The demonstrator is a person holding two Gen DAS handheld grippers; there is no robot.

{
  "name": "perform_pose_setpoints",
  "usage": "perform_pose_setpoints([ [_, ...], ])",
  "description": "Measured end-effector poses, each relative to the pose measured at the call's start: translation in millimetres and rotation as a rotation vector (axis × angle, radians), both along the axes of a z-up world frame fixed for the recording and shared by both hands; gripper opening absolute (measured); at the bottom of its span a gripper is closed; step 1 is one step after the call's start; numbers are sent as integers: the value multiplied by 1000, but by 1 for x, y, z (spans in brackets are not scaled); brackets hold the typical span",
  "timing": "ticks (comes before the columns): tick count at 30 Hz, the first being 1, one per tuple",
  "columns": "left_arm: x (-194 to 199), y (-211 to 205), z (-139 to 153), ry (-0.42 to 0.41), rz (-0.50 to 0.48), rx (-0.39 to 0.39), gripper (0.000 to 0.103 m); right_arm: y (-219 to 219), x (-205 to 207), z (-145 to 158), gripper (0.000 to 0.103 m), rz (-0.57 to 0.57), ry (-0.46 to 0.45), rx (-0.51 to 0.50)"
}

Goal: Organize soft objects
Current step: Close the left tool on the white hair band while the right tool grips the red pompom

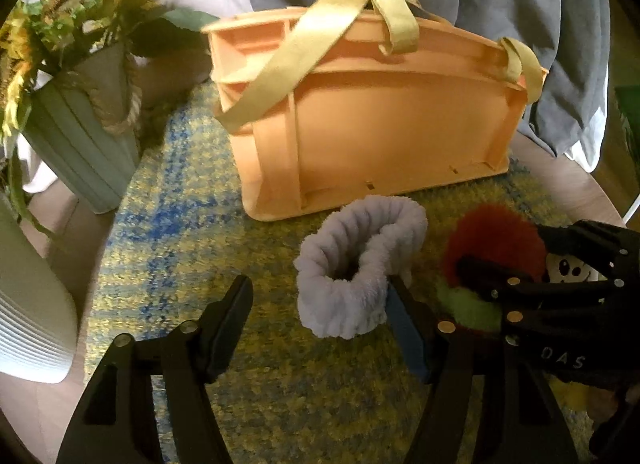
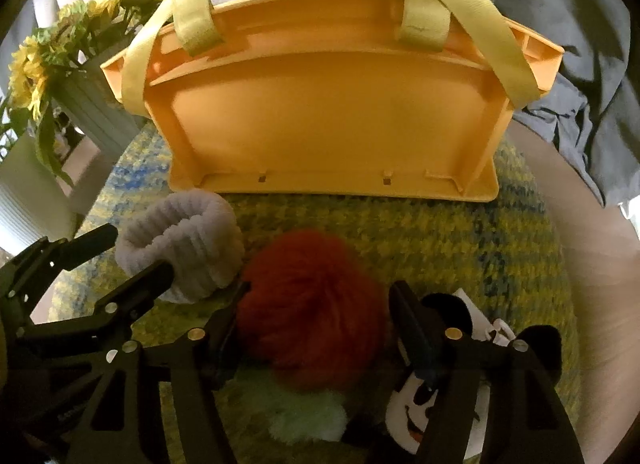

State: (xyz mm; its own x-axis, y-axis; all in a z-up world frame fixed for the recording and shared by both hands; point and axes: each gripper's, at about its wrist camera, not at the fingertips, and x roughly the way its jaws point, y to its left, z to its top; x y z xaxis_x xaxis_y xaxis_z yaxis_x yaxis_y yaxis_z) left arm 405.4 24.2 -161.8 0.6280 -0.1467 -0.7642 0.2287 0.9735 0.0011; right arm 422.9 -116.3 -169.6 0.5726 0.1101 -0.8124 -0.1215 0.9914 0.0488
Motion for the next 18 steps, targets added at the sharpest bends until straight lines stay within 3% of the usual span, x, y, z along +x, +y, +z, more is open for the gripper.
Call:
perform_pose_setpoints([
  [5,4,-3,-6,16,-15,-17,45,4,1,-2,64,30,-1,-37],
  [7,3,-7,-7,15,-27,-9,38,12,2,-3,58,49,-5,-60],
  [11,1,-12,-6,-2,-34,17,31,15,0,0,43,73,-28,-72],
  [18,-10,-14,6,-32,-38,10,28,0,-5,9,36,63,-56,-14],
])
